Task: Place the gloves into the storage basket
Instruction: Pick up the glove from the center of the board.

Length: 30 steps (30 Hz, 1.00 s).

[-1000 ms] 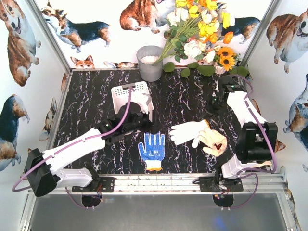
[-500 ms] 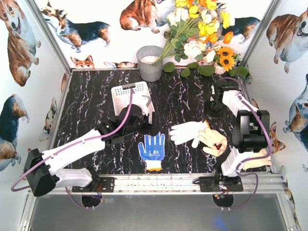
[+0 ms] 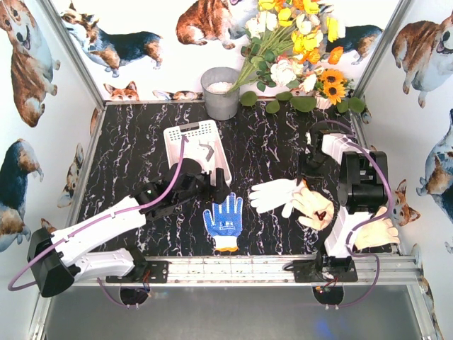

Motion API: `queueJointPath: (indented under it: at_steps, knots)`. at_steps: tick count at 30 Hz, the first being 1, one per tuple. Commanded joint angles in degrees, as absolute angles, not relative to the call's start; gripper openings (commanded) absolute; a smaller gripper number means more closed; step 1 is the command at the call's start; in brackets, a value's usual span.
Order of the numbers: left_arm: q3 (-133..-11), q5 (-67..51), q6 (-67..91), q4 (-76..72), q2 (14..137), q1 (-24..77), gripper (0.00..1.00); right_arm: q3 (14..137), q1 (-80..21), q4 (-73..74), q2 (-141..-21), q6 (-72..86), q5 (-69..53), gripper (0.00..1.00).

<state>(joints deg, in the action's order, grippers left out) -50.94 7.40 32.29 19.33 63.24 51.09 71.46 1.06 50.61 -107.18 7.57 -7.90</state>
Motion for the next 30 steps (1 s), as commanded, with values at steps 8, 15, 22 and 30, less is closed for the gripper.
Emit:
queueJointPath:
  at_steps: [8, 15, 22, 30]
  knots:
    - [-50.71, 6.77, 31.7, 19.97, 62.67, 51.23, 0.76, 70.52, -0.97, 48.73, -103.95, 13.34, -13.17, 0.01]
    - [-50.44, 1.04, 29.03, 12.36, 65.06, 53.1, 0.76, 67.92, -1.62, 49.72, -92.03, 24.49, -25.88, 0.0]
    - [-53.06, 4.15, 27.42, 4.67, 69.87, 59.48, 0.76, 68.13, -7.11, 55.33, -80.99, 37.87, -25.0, 0.0]
    - [-55.28, 16.19, 26.46, 0.52, 73.54, 66.02, 0.77, 71.42, -18.01, 58.04, -70.43, 57.96, -18.7, 0.0]
